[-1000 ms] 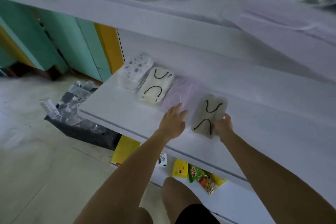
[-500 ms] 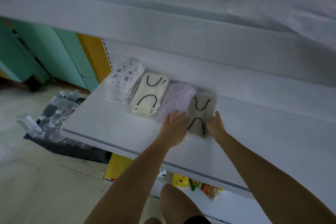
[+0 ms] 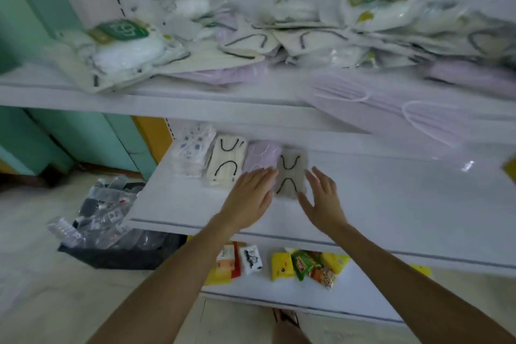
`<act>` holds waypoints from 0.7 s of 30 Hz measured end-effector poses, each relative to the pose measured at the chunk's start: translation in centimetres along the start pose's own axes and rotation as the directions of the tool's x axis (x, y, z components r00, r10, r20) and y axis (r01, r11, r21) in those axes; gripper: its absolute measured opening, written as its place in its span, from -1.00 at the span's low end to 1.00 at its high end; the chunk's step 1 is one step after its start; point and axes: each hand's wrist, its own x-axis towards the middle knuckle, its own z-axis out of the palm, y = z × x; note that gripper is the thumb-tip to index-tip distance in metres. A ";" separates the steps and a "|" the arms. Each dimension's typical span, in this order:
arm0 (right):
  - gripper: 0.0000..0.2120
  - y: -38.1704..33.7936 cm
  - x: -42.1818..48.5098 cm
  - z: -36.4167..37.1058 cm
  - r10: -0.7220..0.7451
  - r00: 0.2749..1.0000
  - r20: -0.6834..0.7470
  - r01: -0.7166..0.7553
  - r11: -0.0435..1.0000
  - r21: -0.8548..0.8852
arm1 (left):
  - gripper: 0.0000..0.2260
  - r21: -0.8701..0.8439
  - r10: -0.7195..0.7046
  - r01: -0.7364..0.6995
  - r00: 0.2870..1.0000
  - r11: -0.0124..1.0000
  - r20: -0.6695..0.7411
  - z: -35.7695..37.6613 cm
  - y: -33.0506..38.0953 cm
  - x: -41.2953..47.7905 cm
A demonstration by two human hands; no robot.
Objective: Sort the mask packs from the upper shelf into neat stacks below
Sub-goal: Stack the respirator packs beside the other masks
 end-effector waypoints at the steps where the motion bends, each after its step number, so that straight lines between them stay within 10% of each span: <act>1: -0.53 -1.7 -1.0 -1.5 -0.124 0.991 -0.040 0.124 0.992 -0.010 | -0.55 -0.029 0.039 -0.042 0.996 0.999 -0.082 -1.5 0.5 -0.9; 5: -0.71 -8.6 -5.1 -8.3 -0.577 0.778 -0.249 0.571 0.814 -0.101 | -0.68 -0.043 0.194 -0.225 0.908 0.973 -0.371 -8.8 3.5 -4.1; 9: -0.78 -14.2 -6.7 -16.2 -0.710 0.612 -0.348 0.661 0.701 -0.268 | -0.70 0.113 0.371 -0.378 0.733 0.919 -0.570 -15.5 6.6 -4.7; 12: -0.65 -15.7 -6.1 -21.3 -0.573 0.742 -0.348 0.425 0.803 -0.417 | -0.67 0.183 0.427 -0.394 0.730 0.901 -0.533 -18.9 9.4 -3.5; 15: -0.54 -14.2 -4.6 -24.0 -0.058 0.997 -0.050 0.028 0.881 -0.472 | -0.53 0.161 0.334 -0.296 0.885 0.941 -0.325 -20.5 11.7 -1.4; 21: -0.45 -11.2 -1.8 -26.0 0.012 0.974 0.226 0.115 0.836 -0.537 | -0.22 0.171 0.118 -0.096 0.985 0.981 -0.124 -18.7 14.8 3.2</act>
